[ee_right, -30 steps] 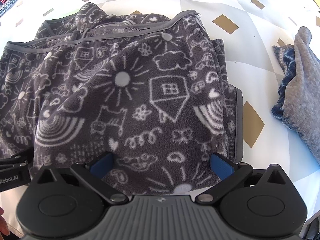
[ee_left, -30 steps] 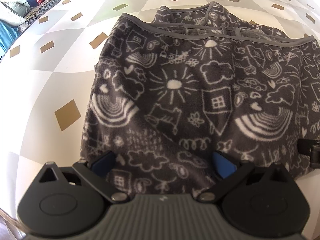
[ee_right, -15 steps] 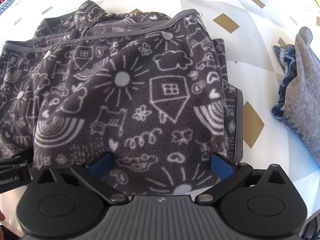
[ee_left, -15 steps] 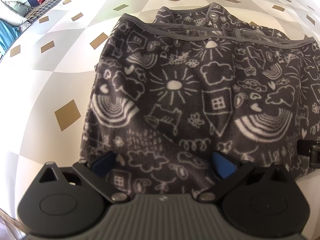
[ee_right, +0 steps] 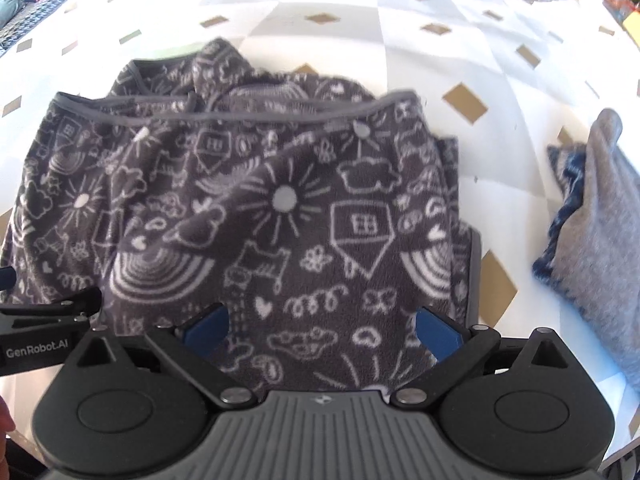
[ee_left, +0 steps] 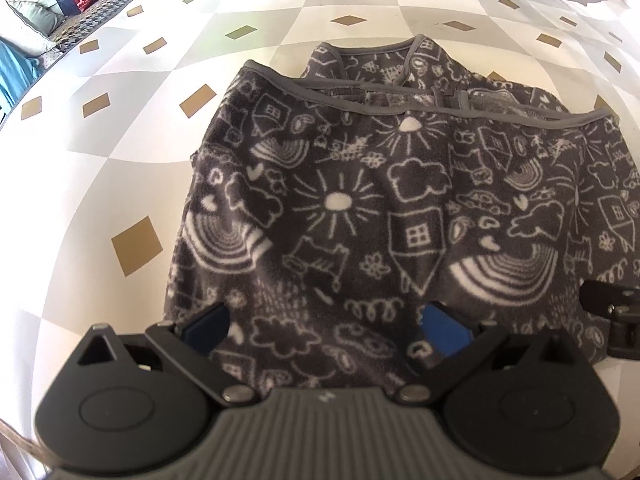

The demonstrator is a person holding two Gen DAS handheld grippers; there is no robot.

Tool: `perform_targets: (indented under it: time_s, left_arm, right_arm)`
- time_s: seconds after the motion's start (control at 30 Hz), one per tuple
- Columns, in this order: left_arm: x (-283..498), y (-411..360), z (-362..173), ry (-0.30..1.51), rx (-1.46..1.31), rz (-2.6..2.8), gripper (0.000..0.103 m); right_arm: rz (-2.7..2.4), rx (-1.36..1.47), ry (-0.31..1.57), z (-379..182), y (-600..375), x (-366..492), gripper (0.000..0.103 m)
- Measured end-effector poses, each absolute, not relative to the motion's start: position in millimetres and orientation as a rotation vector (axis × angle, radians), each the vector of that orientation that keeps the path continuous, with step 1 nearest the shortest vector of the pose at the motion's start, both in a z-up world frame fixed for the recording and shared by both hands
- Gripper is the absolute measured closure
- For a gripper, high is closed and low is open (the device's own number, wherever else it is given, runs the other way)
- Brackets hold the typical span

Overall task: Fold clothes
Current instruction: 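Press both grippers along the doodle jacket hem edge, straightening it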

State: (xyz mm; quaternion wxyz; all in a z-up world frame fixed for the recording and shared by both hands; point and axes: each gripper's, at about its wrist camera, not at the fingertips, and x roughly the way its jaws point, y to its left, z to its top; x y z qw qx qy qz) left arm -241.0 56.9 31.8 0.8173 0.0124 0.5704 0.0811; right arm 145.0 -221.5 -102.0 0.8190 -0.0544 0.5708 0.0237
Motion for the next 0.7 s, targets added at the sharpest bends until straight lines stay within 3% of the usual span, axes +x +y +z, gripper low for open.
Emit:
perform_targets:
  time_s: [0.23,0.7]
  left_arm:
    - [-263.3,58.6,58.6,1.133,0.049,0.182,0.000]
    - [-256.9,41.7,59.9,1.083,0.037,0.141,0.001]
  right_arm:
    - [0.029,-0.157,1.119,-72.5,-232.6,108.1,0.009]
    - [0.011,-0.096,1.094,-55.4,-251.4,86.2,0.022]
